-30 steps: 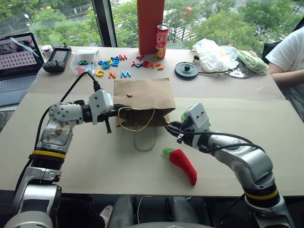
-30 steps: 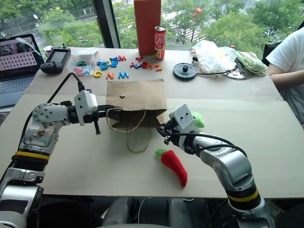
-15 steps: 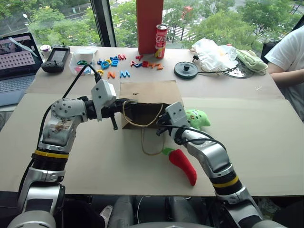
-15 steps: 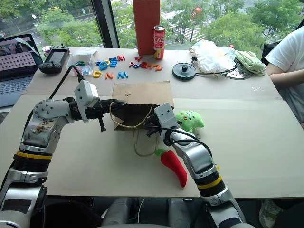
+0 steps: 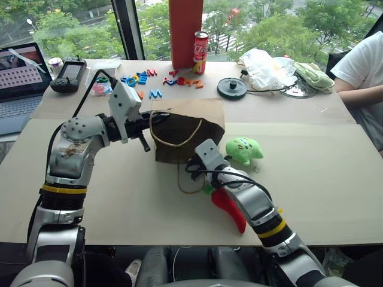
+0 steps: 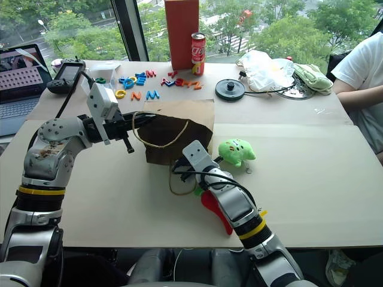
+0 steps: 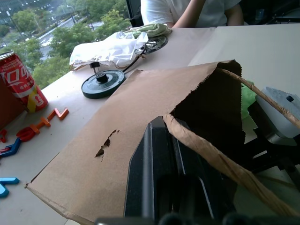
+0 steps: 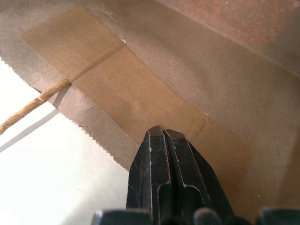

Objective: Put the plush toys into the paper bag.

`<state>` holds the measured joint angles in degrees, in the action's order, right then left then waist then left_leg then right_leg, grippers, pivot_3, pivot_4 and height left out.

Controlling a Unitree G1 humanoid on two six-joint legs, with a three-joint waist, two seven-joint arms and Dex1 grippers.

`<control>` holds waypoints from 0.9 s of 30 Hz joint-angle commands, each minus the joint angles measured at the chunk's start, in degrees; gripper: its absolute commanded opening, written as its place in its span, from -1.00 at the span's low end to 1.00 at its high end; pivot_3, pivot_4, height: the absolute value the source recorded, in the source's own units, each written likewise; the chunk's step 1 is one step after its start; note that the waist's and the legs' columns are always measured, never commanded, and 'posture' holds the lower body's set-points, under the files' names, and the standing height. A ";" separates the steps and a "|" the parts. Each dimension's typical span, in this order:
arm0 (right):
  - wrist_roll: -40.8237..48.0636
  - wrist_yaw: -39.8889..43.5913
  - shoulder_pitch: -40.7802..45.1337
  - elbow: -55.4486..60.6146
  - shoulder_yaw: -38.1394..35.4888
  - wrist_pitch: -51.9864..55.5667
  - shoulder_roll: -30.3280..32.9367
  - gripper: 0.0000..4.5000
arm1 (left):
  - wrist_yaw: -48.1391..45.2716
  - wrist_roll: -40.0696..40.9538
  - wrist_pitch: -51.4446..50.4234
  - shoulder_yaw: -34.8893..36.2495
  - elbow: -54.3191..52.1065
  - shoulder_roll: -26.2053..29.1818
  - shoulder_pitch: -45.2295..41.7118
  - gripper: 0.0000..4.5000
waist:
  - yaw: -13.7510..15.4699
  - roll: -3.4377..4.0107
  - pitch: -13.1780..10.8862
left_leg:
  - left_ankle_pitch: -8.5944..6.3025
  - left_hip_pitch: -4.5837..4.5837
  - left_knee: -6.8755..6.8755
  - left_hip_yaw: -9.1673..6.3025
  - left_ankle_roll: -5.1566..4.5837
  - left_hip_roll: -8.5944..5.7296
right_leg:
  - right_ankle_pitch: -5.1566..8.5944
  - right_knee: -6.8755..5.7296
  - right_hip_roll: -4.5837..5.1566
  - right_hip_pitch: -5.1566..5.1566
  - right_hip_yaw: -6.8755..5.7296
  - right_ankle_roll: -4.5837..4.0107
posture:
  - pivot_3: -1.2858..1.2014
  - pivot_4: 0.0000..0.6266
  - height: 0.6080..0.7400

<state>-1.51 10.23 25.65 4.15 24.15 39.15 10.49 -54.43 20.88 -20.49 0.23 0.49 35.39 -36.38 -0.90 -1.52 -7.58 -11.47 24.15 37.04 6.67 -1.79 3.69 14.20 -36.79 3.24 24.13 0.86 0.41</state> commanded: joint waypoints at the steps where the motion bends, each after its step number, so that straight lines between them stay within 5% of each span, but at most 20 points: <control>1: -1.18 1.73 -0.19 -0.95 -0.19 0.13 0.27 -0.98 | 1.29 1.56 -0.75 2.21 -2.27 -0.28 -2.03 -1.00 | 0.01 0.00 0.00 | 0.00 0.00 0.00 0.00 0.01 0.00 | 0.00 0.00 0.00 0.00 0.00 0.00 | 0.03 -0.52 0.98; 7: -1.66 3.07 0.00 0.60 -1.93 0.63 0.25 -0.98 | 1.32 0.26 -0.26 1.15 -1.48 -0.22 -1.31 -1.00 | 0.03 0.00 0.00 | 0.01 -0.01 0.00 0.00 0.01 -0.01 | 0.00 0.00 0.00 0.00 0.00 0.00 | 0.03 -0.52 0.98; 25: 12.72 8.46 -1.57 23.99 -24.38 15.61 5.20 -0.98 | 5.71 -4.61 3.35 0.73 6.44 -3.33 -3.06 -1.00 | 0.20 0.00 0.00 | 0.00 0.06 -0.05 -0.01 0.01 -0.03 | 0.00 0.03 0.02 0.03 -0.01 0.00 | 0.03 -0.52 0.98; 27: 11.65 6.42 -0.81 22.25 -25.94 17.54 5.77 -0.73 | 6.20 -3.30 1.71 1.26 5.63 -4.09 -3.76 -1.00 | 0.15 0.00 0.00 | 0.00 0.06 -0.05 -0.01 0.01 -0.03 | 0.00 0.04 0.02 0.03 -0.01 0.00 | 0.03 -0.52 0.98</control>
<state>10.37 18.20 23.65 25.78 0.30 55.43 15.56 -48.98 15.98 -17.89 -0.21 8.14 31.69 -38.16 -0.75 -1.52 -7.57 -11.47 24.21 36.99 6.66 -1.78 3.65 14.20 -36.76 3.26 24.17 0.85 0.40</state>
